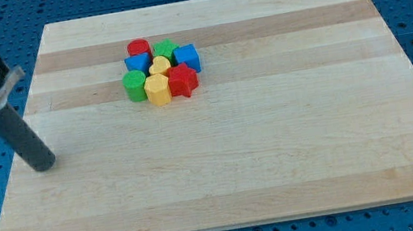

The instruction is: Move the red circle to the top right of the green star

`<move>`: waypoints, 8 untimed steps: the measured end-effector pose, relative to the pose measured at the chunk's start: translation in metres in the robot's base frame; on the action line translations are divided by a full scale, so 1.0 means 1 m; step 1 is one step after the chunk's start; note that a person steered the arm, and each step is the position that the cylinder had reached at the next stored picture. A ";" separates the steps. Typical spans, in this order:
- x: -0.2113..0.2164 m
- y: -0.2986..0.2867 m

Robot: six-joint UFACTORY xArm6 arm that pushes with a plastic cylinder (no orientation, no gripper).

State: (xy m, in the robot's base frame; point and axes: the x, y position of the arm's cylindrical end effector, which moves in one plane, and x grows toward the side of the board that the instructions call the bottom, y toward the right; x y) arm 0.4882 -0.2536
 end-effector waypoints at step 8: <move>-0.160 0.107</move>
State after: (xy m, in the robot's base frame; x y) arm 0.3285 -0.1463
